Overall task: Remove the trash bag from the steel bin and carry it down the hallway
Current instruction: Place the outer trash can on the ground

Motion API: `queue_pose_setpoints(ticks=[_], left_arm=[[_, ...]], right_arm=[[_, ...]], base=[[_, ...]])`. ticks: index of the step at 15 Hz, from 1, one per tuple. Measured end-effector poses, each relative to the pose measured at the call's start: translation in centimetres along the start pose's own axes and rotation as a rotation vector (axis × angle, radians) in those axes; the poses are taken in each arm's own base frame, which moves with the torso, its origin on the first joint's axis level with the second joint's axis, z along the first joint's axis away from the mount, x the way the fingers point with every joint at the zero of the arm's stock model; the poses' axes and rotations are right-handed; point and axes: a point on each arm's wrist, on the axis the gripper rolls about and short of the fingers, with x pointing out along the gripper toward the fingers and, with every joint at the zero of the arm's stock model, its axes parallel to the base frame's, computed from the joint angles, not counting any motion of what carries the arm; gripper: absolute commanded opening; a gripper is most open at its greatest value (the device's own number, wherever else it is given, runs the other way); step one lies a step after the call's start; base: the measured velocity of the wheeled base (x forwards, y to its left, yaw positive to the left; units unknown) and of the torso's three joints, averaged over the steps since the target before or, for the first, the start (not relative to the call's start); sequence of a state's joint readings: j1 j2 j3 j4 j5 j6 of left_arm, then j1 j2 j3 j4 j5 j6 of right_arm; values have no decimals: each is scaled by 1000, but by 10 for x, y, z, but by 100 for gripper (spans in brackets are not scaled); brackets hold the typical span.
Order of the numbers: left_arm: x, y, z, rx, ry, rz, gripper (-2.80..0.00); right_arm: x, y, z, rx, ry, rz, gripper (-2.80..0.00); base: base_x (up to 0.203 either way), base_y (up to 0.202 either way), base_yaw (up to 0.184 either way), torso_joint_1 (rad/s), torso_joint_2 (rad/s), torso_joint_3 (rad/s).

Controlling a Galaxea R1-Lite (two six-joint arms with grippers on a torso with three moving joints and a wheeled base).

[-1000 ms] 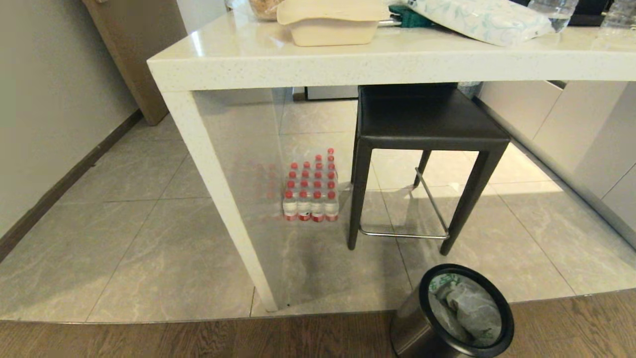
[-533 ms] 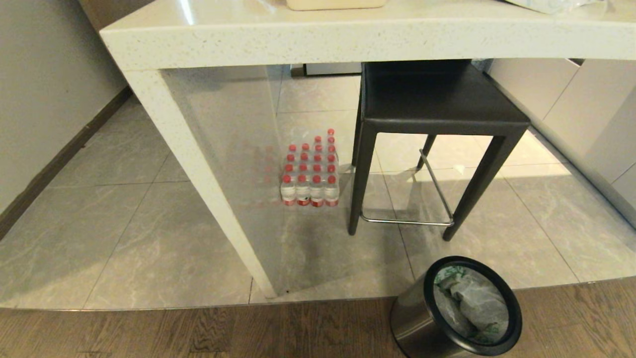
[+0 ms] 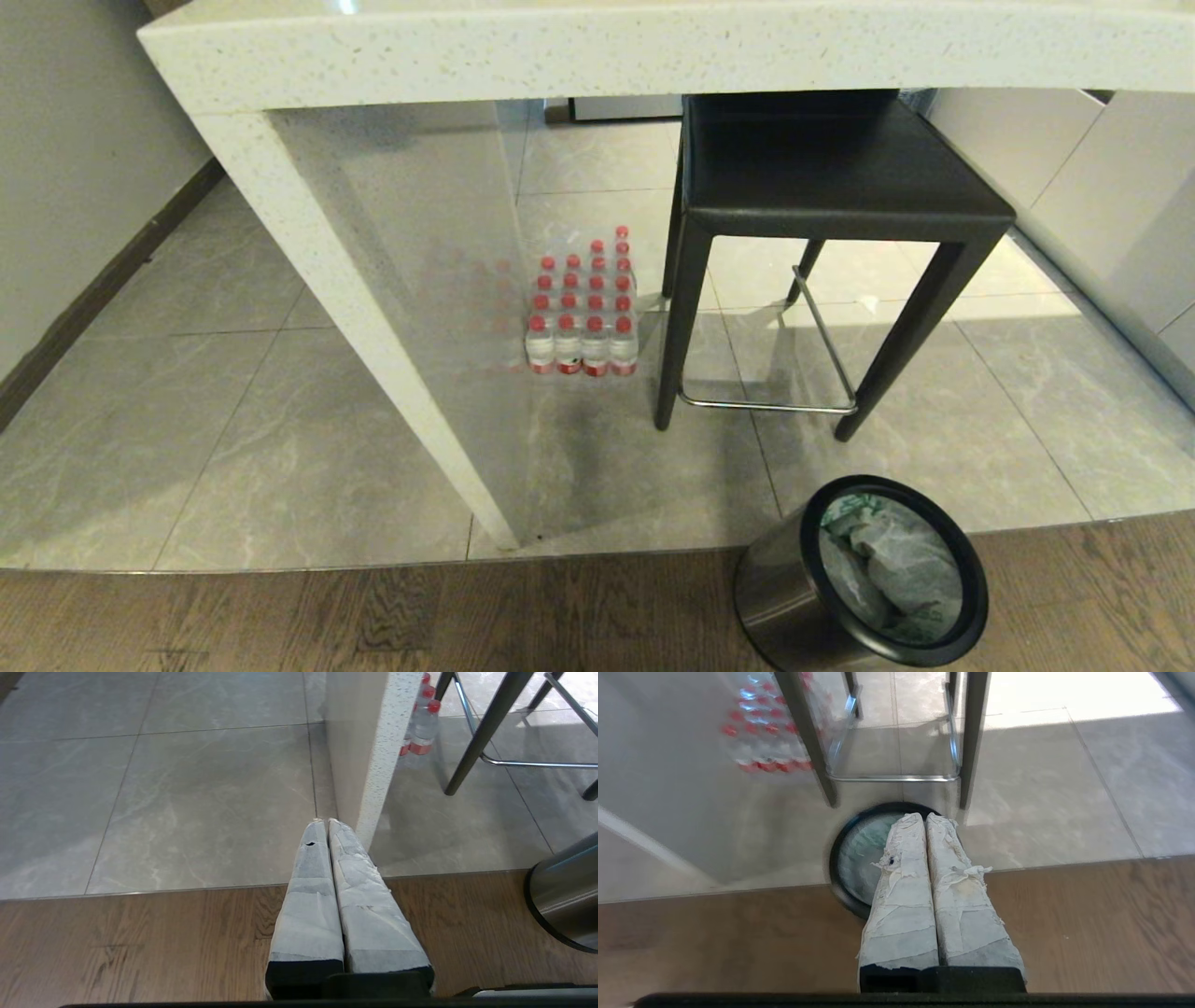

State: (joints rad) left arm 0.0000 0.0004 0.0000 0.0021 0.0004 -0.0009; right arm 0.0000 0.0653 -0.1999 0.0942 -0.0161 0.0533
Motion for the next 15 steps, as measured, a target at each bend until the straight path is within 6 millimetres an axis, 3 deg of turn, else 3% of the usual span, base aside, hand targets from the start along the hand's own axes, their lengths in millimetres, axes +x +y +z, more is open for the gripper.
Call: queue_pose_setpoints(ticks=[2,3,6,8,11,12,15], left_arm=[[0,0,0,0,0,0,-280],[0,0,0,0,0,0,-280],[0,0,0,0,0,0,-280],[0,0,0,0,1,0,-280],[0,0,0,0,0,0,-280],[0,0,0,0,0,0,-280],[0,0,0,0,0,0,-280]], right_arm=[[5,2,41,48,81,-18,-280],[17,3,61,69,171,-35,-280],[82,5,94,99,497,-122,-280],[137,2,93,90,715,-232,-280],[202,-11,65,61,939,-385,-280],[220,-18,50,66,985,-425,0],[259,-33,8,73,1052,-470,0]], base=[[0,0,0,0,0,0],[0,0,0,0,0,0],[0,0,0,0,0,0],[0,0,0,0,0,0],[0,0,0,0,0,0],[0,0,0,0,0,0],[0,0,0,0,0,0]])
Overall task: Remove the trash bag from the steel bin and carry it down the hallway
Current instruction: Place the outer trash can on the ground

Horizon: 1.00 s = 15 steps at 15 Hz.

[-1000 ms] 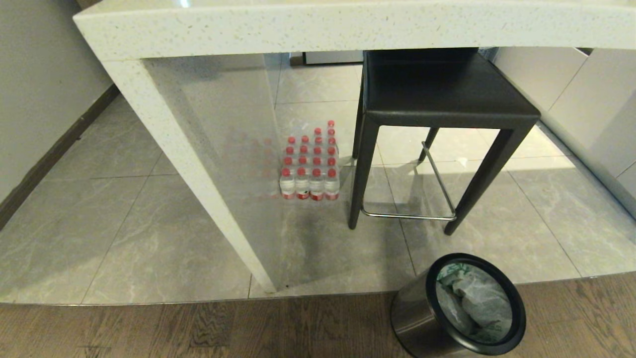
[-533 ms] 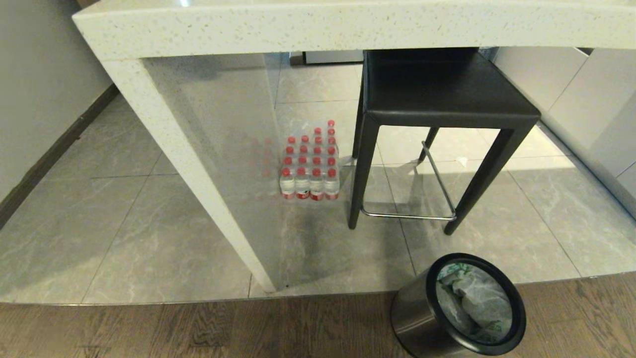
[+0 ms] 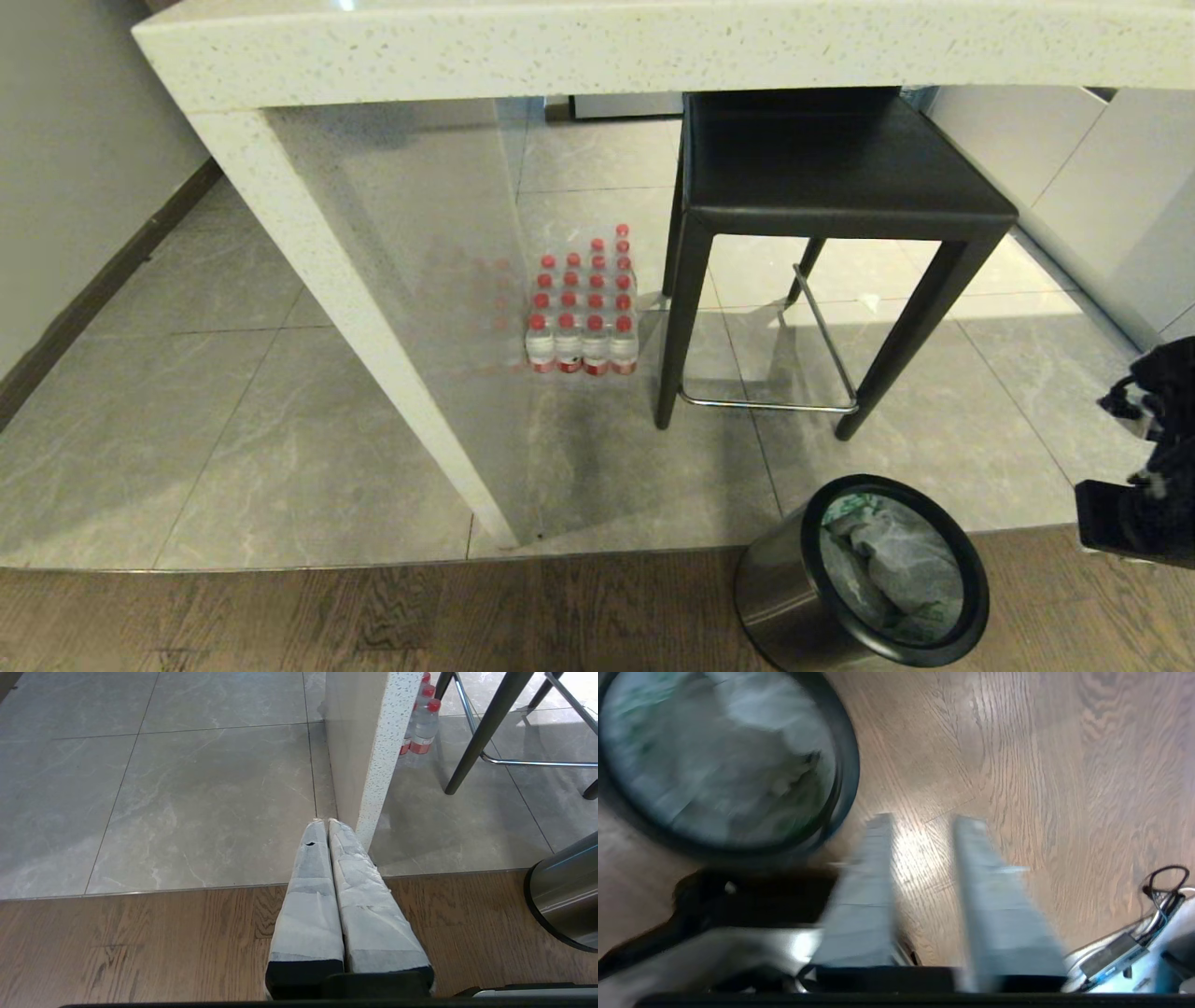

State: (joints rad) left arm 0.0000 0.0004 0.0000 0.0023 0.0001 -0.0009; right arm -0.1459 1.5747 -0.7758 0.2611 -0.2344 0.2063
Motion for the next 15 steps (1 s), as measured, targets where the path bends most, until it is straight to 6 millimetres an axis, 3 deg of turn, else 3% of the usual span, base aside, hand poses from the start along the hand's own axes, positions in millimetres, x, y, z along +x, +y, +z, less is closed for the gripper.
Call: queue_pose_setpoints(ticks=[2,5,15], left_arm=[[0,0,0,0,0,0,-280],[0,0,0,0,0,0,-280],[0,0,0,0,0,0,-280]], right_arm=[[33,9,7,-43,12,-7,0],[66,19,8,-87,22,-1,0],[129,44,9,-115,3,53,0]], base=[[0,0,0,0,0,0],[0,0,0,0,0,0],[0,0,0,0,0,0]])
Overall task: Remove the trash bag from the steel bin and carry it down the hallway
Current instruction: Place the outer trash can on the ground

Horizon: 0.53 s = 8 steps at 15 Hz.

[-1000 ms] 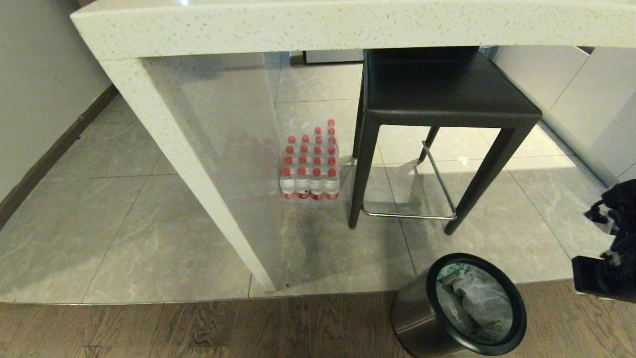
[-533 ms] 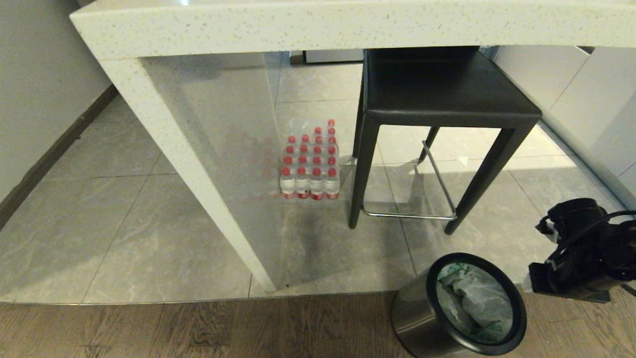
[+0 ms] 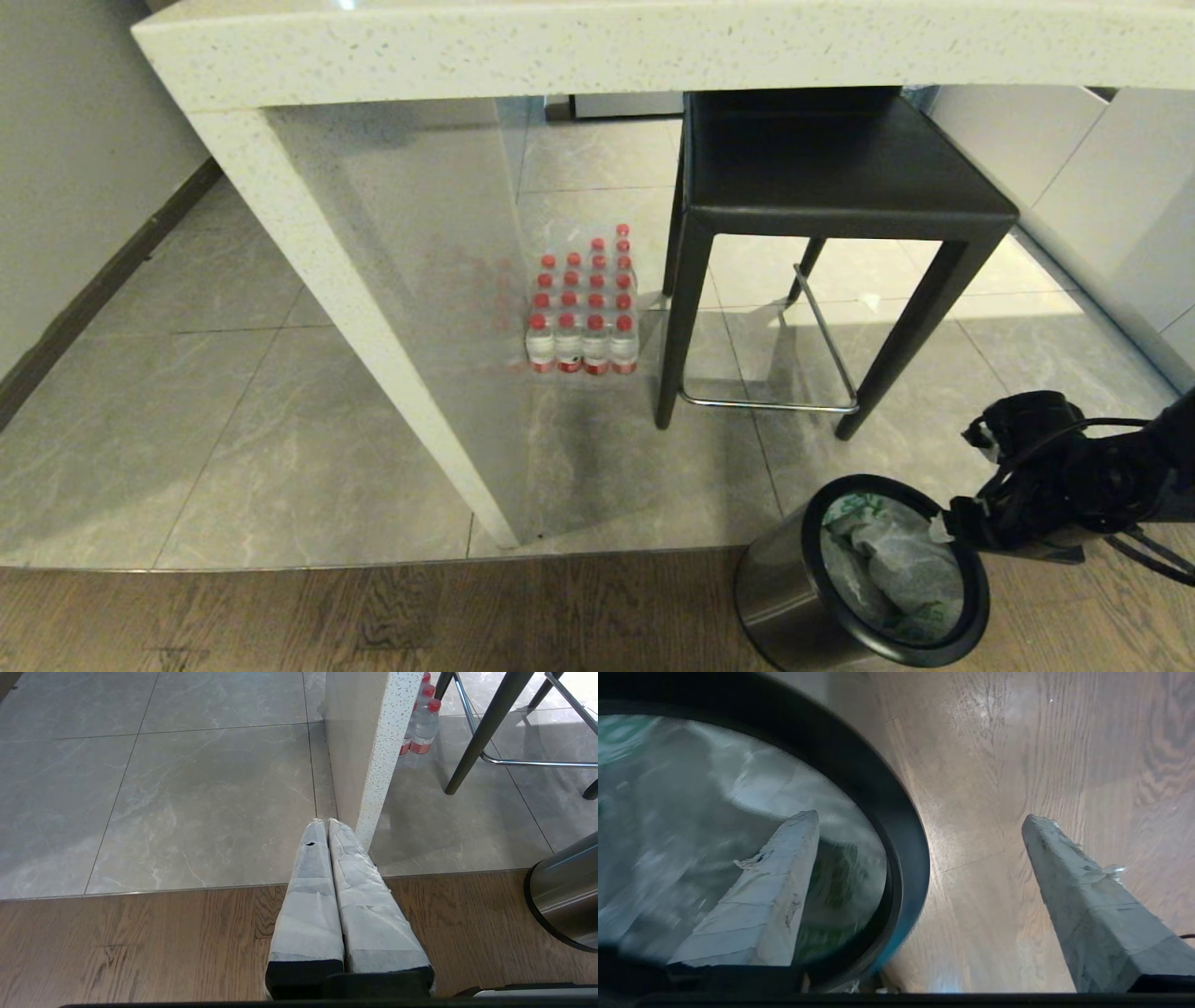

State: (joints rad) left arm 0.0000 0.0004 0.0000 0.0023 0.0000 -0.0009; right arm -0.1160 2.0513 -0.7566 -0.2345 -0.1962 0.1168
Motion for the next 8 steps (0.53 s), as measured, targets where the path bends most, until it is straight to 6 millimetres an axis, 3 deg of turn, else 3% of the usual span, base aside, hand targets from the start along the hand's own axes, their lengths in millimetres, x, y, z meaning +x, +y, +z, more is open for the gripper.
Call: queue_pose_setpoints(ticks=[6,7,8], left_arm=[[0,0,0,0,0,0,-280],[0,0,0,0,0,1,-280],[0,0,0,0,0,0,-280]], right_arm=[[31,6,7,-22,-70,-88,0],[36,7,10,-24,-83,-100,-280],[40,8,11,-25,-91,-104,-280]], base=[[0,0,0,0,0,0],[0,0,0,0,0,0],[0,0,0,0,0,0]])
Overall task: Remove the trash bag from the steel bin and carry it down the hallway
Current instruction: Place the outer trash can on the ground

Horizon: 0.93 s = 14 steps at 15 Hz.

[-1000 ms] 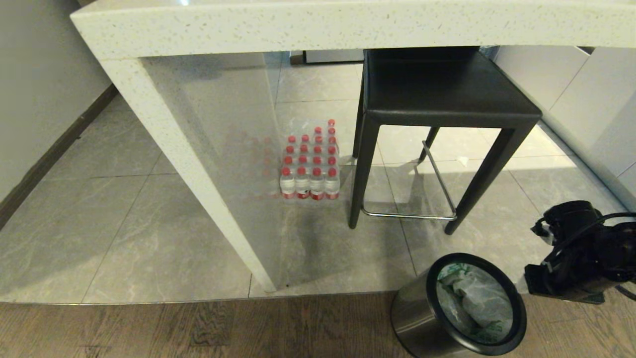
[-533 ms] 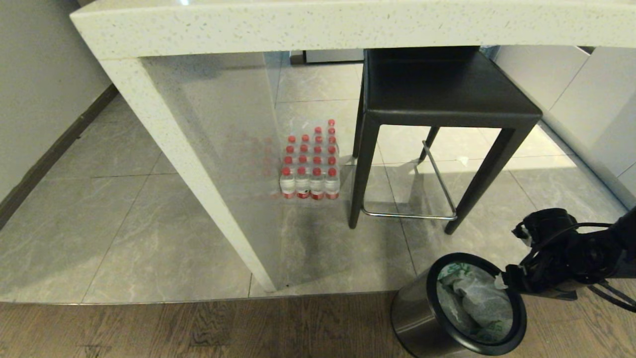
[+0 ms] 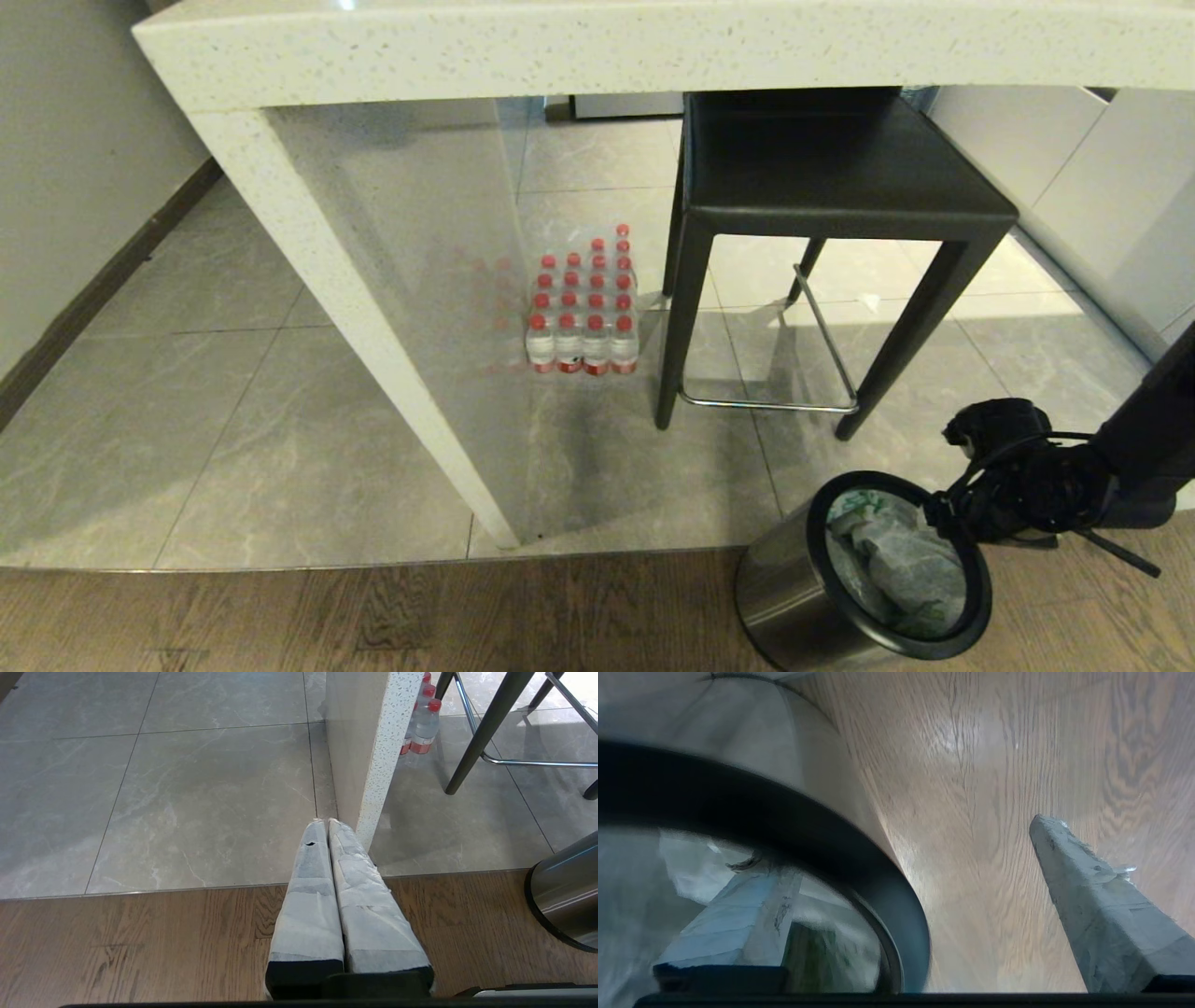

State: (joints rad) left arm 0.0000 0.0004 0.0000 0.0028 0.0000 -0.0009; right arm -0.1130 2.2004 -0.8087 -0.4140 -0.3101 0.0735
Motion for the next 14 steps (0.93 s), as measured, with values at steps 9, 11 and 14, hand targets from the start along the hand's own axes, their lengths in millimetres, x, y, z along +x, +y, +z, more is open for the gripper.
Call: queue_pose_setpoints(ticks=[9,11,14], left_arm=[[0,0,0,0,0,0,-280],[0,0,0,0,0,1,-280],[0,0,0,0,0,0,-280]], right_arm=[[-17,4,1,-48,-16,15,-280],[-31,3,4,-50,-41,20,-280],[-52,1,8,-54,-63,31,-280]], base=[[0,0,0,0,0,0],[0,0,0,0,0,0],[0,0,0,0,0,0]])
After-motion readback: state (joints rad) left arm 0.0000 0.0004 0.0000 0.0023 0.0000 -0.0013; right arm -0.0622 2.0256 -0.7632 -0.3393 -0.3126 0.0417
